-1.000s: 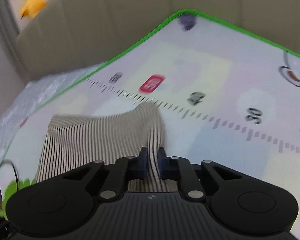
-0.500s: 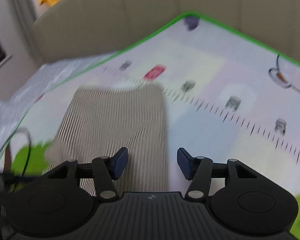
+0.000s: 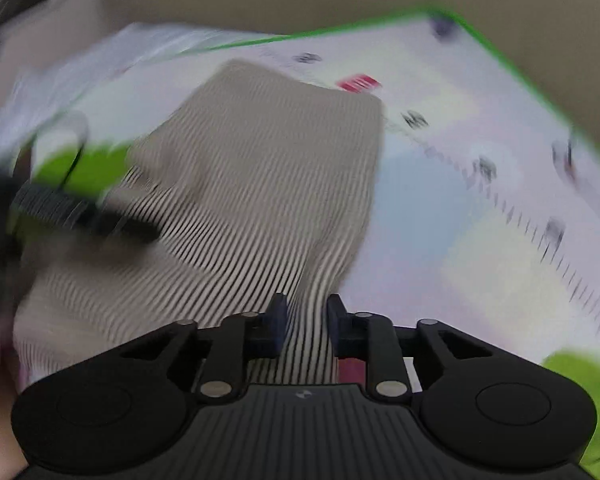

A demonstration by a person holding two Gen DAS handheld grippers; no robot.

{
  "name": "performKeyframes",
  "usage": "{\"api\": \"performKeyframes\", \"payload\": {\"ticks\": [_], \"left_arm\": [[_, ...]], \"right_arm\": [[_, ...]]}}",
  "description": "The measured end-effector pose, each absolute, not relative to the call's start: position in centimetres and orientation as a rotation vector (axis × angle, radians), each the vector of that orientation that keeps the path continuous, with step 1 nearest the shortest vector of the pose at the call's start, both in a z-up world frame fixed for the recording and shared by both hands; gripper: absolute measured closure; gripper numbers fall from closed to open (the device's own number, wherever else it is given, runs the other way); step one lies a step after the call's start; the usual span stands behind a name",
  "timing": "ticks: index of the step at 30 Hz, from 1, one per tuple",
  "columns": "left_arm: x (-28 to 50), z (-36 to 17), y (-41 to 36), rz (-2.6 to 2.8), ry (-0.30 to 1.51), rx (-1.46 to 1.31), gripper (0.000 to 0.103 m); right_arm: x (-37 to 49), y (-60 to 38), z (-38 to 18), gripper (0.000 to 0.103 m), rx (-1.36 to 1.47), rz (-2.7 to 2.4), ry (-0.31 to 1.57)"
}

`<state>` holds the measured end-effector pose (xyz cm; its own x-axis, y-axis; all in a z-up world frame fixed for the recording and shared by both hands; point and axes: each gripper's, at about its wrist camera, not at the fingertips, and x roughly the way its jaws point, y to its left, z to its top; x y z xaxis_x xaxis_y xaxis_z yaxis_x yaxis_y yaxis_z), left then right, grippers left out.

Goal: Fold clothes

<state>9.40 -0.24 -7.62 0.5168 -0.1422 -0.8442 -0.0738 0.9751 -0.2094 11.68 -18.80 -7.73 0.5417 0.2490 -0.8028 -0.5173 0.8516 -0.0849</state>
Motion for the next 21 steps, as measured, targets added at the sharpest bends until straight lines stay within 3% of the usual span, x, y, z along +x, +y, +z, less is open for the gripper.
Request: {"api": "performKeyframes", "payload": {"ticks": [4, 8, 10, 13, 15, 17, 18, 21], "left_arm": [[9.4, -7.6, -0.1, -0.037, 1.030, -0.236, 0.004], [9.3, -7.5, 0.0, -0.033, 1.029, -0.240, 0.004], [9.1, -7.4, 0.1, -0.032, 1.028, -0.242, 0.004], [8.9, -7.3, 0.2, -0.030, 1.026, -0.244, 0.004], [8.9, -7.3, 0.2, -0.031, 1.026, -0.242, 0.004], [9.0, -7.3, 0.0, -0.033, 1.026, -0.237, 0.004], [9.0, -7.3, 0.0, -0.035, 1.025, -0.234, 0.004], [8.9, -7.2, -0.2, -0.043, 1.022, -0.224, 0.004]], "right_arm": [[7.1, -17.2, -5.2, 0.044, -0.441, 0.657, 0.778], [4.0, -13.7, -6.6, 0.037, -0.634, 0.817, 0.763], [2.8, -12.0, -8.7, 0.025, -0.799, 0.830, 0.711], [1.3, -10.3, -11.0, 0.016, -0.985, 0.822, 0.592], [1.6, -9.9, -10.8, 0.020, -0.960, 0.812, 0.598], [2.4, -9.9, -10.2, 0.039, -0.897, 0.783, 0.631], [2.8, -9.9, -9.9, 0.054, -0.867, 0.764, 0.646], [4.3, -10.3, -9.0, 0.062, -0.730, 0.726, 0.708]]}}
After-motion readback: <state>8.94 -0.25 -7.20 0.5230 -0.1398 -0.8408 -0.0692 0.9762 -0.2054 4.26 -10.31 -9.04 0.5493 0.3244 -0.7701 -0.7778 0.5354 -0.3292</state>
